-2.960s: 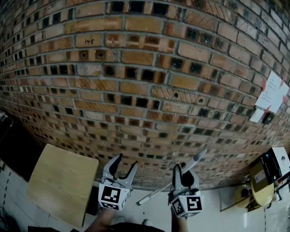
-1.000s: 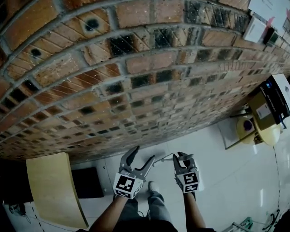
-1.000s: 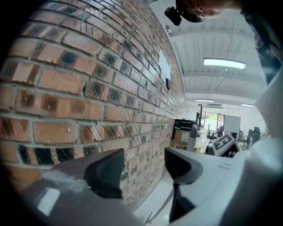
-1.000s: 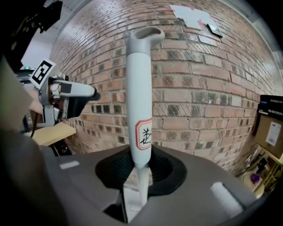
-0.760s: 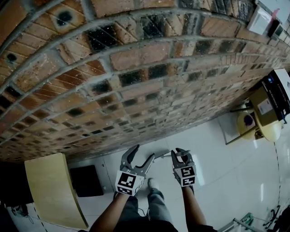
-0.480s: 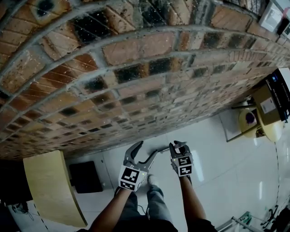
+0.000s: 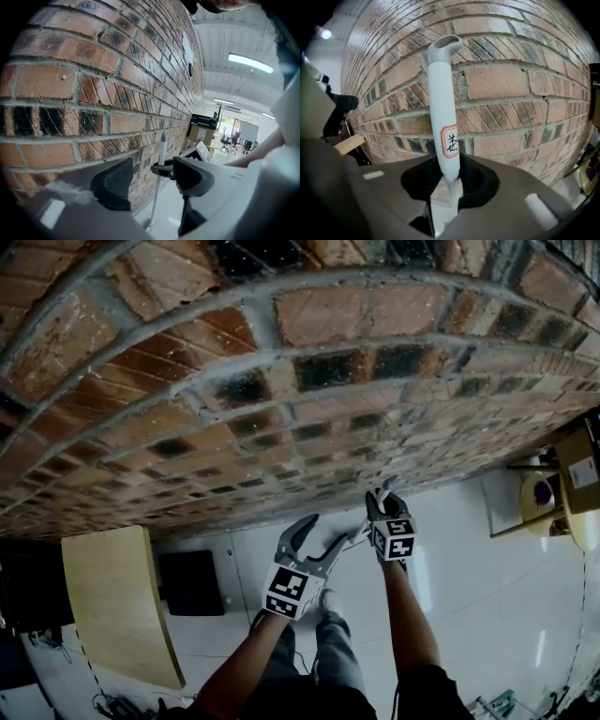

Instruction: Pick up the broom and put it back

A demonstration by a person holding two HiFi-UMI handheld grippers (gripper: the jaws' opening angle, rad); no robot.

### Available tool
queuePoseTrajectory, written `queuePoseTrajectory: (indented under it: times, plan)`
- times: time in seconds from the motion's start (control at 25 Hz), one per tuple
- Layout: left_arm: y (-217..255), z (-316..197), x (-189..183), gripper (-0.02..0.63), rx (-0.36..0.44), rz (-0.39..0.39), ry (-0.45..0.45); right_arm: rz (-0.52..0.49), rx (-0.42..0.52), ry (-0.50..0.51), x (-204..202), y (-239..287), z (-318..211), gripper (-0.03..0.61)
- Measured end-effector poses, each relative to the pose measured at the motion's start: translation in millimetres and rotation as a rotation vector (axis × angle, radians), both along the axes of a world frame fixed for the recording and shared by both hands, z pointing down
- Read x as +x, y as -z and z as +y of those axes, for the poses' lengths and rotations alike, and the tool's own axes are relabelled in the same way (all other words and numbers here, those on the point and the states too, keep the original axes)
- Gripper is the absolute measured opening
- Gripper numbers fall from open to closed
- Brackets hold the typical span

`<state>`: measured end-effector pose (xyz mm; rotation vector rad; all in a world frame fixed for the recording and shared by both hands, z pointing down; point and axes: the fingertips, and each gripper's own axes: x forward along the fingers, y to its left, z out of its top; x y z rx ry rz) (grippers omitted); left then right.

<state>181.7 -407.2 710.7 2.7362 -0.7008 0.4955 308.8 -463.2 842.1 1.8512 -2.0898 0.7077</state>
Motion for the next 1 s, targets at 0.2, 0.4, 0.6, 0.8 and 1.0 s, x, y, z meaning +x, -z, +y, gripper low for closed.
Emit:
queuePoseTrajectory:
  times: [0.2,0.4,0.6,0.8,1.0]
  plan:
    - [12.5,-0.2,-10.3,0.270,0.007,0.012,0.017,-0.045,0.001,-0.016,-3.8,0.0,-19.3,0.094]
    - [17.4,-1.9,-24.3,0.272,0.016,0.019,0.042,-0.039,-0.025,-0.020,-7.3,8.6,-15.4,0.182]
    - [34.3,2.6,-40.2,0.272,0.035,0.042,0.040,-0.028,0.017,-0.028,-22.5,44.4,4.9,0.209]
    - [73.7,0.8,-62.1,0.272,0.094,0.085,0.056,-0.019,0.116,-0.036,-43.7,109.4,30.1,0.227]
    - [122.8,6.2,-107.5,0.272,0.162,0.128,0.106,-0.012,0.236,-0.023,-86.5,187.3,52.5,0.237]
